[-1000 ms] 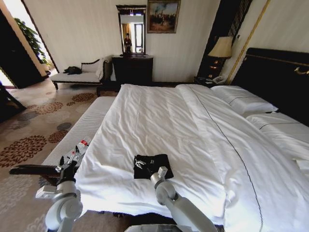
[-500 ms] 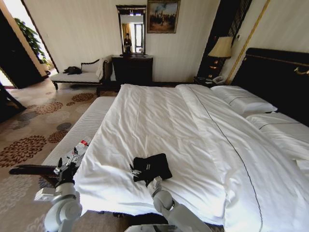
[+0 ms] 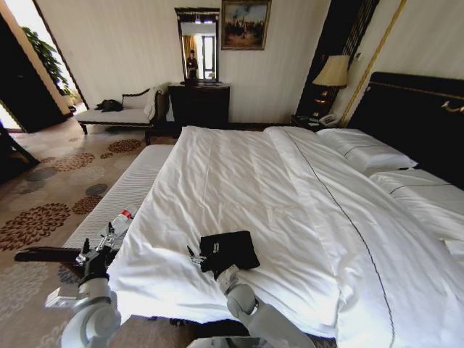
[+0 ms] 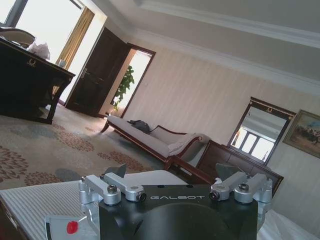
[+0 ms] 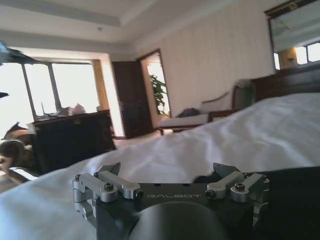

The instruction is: Fold the clothes on the bed.

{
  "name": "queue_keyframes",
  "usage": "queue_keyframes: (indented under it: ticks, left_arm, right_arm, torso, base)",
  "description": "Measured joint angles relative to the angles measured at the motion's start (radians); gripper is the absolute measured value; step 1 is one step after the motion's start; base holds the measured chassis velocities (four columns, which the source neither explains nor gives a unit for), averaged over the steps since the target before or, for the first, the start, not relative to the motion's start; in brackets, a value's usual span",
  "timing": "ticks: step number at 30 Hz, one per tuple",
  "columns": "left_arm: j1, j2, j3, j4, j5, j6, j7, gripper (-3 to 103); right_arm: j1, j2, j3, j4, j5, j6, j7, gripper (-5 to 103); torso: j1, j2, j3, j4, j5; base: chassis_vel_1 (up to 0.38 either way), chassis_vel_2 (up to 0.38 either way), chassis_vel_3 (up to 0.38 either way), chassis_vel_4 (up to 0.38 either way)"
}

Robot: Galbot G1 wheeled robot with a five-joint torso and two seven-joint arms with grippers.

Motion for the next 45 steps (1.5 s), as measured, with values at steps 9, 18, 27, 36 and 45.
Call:
queue_keyframes:
  ticks: [9, 18, 27, 36, 45]
  left_arm:
    - [0.011, -0.009, 0.009, -0.009, 0.005, -0.002, 0.003, 100]
    - [0.026, 0.091, 0.069, -0.245, -0.184, 0.246, -0.130, 100]
    - [0.030, 0.246, 0.107, -0.316, -0.150, 0.282, -0.104, 100]
    - [0.069, 0.123, 0.247, -0.214, 0.006, 0.157, -0.083, 100]
    - [0.105, 0.094, 0.255, -0.236, 0.032, 0.095, -0.002, 100]
  right_arm:
    - [-0.010, -0.038, 0.084, 0.161, 0.084, 0.108, -0.089, 100]
    - [-0.091, -0.287, 0.720, 0.455, 0.128, -0.094, 0.184, 100]
    - [-0.392, -0.328, 1.107, 0.647, 0.099, -0.194, 0.314, 100]
    - [-0.555, -0.122, 1.036, 0.649, -0.043, -0.146, 0.345, 100]
    - [-0.622, -0.044, 1.001, 0.667, -0.133, -0.084, 0.261, 100]
  torso:
    - [0.000, 0.000, 0.000, 0.0003, 0.0003]
    - [0.000, 0.000, 0.000, -0.0006, 0.0005]
    - [0.000, 0.000, 0.000, 0.0000, 0.0001]
    - [0.000, 0.000, 0.000, 0.0000, 0.0001]
    - [0.000, 0.000, 0.000, 0.0000, 0.0000]
  base:
    - [0.000, 0.000, 0.000, 0.000]
    - [0.000, 0.000, 0.000, 0.000]
    - [0.000, 0.000, 0.000, 0.000]
    - [0.000, 0.000, 0.000, 0.000]
    - [0.000, 0.000, 0.000, 0.000]
